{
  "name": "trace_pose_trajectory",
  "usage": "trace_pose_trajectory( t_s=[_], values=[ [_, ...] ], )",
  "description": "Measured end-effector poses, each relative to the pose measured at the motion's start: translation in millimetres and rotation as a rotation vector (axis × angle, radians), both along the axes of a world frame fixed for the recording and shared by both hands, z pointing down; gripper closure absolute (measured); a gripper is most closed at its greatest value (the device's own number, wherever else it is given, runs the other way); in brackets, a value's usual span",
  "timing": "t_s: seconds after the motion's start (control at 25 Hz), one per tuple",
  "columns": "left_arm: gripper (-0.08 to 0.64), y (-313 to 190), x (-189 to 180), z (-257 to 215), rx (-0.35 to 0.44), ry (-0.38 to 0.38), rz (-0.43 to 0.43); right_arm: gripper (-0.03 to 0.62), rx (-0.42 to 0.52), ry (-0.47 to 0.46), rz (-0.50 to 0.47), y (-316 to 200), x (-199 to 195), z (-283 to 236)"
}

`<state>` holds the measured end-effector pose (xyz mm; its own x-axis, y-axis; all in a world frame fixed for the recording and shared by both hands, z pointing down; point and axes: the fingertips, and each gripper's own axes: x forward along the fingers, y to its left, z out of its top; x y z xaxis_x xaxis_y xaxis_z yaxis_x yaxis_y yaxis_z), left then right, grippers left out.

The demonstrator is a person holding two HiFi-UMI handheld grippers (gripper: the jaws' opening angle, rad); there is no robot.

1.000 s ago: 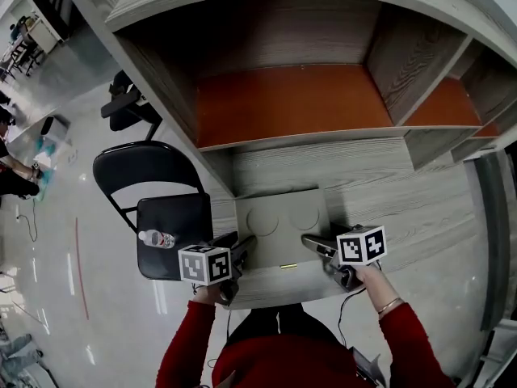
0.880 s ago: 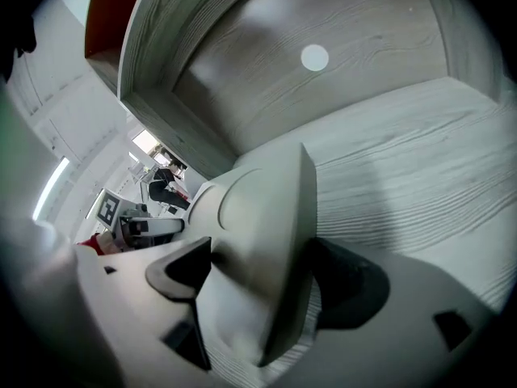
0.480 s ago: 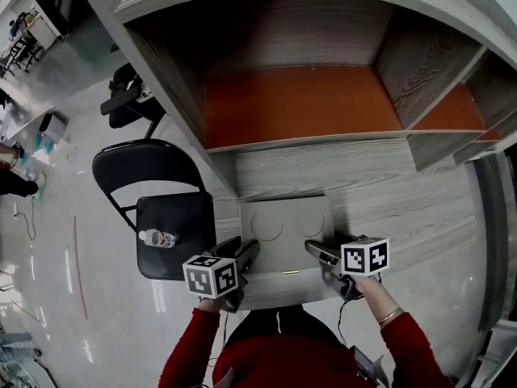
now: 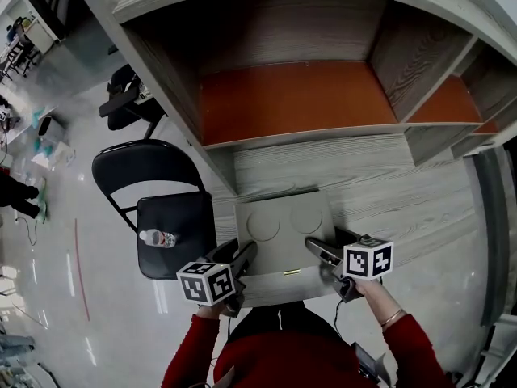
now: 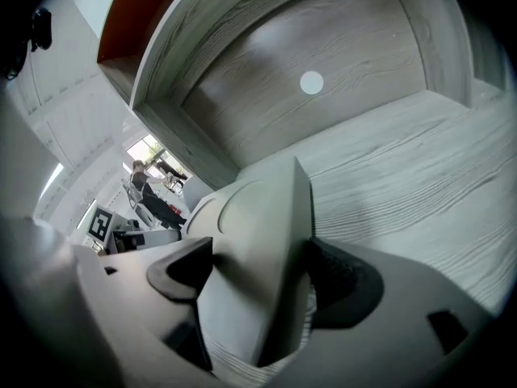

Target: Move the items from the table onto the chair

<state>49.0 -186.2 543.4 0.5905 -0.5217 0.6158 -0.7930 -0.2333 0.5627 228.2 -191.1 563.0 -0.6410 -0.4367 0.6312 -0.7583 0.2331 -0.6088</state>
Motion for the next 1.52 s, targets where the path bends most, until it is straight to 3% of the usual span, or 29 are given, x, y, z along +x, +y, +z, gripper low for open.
trace_pose_trajectory(
  t_s=[0.48, 1.04, 1.52],
  values=[
    [0.359, -6.7, 1.8, -25.6, 0.091, -0.02, 0.012, 0.212, 0.037, -0.059, 0.074, 4.8, 3.3, -14.1],
    [0.359, -2.9, -3.7, -47.1, 0.155, -0.037, -0.037, 0.212, 0.115, -0.063, 0.04, -2.2, -1.8, -37.2],
    [0.362, 15.2, -49.4, -67.8, 0.227, -0.032, -0.149, 0.215, 0.18, -0.072, -0.057, -2.3, -47.4, -57.7]
  ],
)
